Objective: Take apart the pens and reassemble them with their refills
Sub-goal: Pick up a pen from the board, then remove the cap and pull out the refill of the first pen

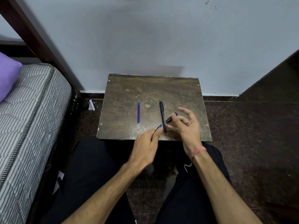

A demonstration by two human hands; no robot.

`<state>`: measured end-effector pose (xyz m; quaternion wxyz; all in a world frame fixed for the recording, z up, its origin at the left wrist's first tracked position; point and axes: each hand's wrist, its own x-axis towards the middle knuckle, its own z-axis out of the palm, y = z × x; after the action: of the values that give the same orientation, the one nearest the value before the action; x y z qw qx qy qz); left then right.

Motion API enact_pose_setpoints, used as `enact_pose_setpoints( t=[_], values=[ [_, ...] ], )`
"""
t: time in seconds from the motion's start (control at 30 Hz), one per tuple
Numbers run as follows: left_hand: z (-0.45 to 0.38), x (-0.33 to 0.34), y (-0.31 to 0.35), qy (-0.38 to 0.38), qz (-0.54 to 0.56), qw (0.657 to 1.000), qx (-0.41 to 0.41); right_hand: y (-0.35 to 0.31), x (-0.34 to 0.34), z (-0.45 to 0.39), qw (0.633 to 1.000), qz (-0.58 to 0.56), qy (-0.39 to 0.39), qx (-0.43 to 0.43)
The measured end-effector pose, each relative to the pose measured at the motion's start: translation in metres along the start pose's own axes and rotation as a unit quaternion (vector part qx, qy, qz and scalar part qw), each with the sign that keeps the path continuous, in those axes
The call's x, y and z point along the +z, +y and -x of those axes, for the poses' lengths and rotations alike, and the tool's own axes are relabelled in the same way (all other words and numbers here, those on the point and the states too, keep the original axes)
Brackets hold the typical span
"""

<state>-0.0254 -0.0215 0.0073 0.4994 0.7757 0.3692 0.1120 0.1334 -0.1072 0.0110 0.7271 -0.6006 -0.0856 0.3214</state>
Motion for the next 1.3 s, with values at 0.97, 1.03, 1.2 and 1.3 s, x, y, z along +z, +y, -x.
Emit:
enact_pose_setpoints(
  t=[0.97,1.03,1.2,1.3],
  values=[
    [0.001,0.005,-0.016,-0.040,0.115,0.991,0.062,-0.001,0.017,0.032,0.976,0.208,0.044,-0.043],
    [0.001,0.006,-0.014,-0.037,0.108,0.991,0.072,0.008,0.026,0.049,0.981,0.188,0.026,-0.031],
    [0.008,0.006,-0.013,0.022,0.146,0.988,0.042,0.012,0.022,0.051,0.995,0.063,0.069,0.022],
    [0.012,0.008,-0.014,0.046,0.132,0.989,0.036,0.012,0.022,0.049,0.996,0.004,0.064,0.063]
  ],
)
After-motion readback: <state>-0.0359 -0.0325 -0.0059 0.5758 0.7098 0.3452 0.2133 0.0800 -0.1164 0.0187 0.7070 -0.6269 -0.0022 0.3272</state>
